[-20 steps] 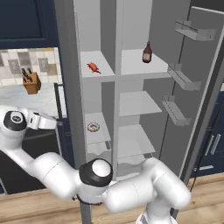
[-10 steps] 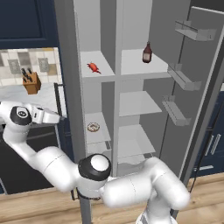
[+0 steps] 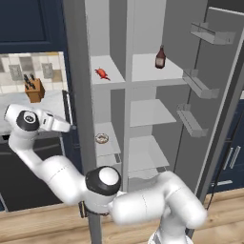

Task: There's a fish in the fridge that needs to be moved to the freezer for freezing. Pick up the fish from the fridge, place it on any shelf in the freezer, and close the fridge and freezer doors when done.

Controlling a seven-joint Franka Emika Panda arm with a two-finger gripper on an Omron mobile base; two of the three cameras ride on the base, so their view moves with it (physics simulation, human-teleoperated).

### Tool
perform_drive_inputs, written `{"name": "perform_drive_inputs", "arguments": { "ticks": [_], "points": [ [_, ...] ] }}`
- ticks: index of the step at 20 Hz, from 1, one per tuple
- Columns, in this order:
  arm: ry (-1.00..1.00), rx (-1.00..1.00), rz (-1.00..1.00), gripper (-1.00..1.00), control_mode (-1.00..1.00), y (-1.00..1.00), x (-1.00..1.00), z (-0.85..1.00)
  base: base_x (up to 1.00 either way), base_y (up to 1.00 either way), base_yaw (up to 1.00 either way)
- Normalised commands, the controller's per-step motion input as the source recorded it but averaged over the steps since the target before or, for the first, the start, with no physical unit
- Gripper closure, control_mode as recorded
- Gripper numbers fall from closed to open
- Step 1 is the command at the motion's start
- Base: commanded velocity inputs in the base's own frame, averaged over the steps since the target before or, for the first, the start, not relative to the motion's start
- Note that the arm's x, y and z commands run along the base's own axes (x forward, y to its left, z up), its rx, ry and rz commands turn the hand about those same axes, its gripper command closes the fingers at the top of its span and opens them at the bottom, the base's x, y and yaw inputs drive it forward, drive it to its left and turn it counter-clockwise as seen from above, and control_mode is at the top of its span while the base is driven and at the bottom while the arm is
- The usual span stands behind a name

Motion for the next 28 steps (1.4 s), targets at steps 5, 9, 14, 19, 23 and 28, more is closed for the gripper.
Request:
{"name": "perform_drive_inputs", "arguments": {
  "ticks": [5, 9, 14, 19, 23, 28],
  "points": [
    [0.01, 0.12, 0.01, -1.0, -1.0, -1.0, -0.14, 0.0, 0.0, 0.0, 0.0],
    [0.04, 0.25, 0.22, -1.0, -1.0, -1.0, 0.25, 0.0, 0.0, 0.0, 0.0],
    [0.01, 0.28, 0.37, -1.0, -1.0, -1.0, 0.3, 0.0, 0.0, 0.0, 0.0],
    [0.04, 0.18, 0.42, -1.0, -1.0, -0.96, 0.1, 0.0, 0.0, 0.0, 0.0],
    [0.04, 0.07, 0.38, -1.0, -1.0, -0.57, 0.46, 0.08, 0.0, 0.0, 0.0],
    [0.0, 0.18, 0.42, -1.0, -1.0, -0.56, 0.77, 0.23, 0.0, 0.0, 0.0]
  ]
}}
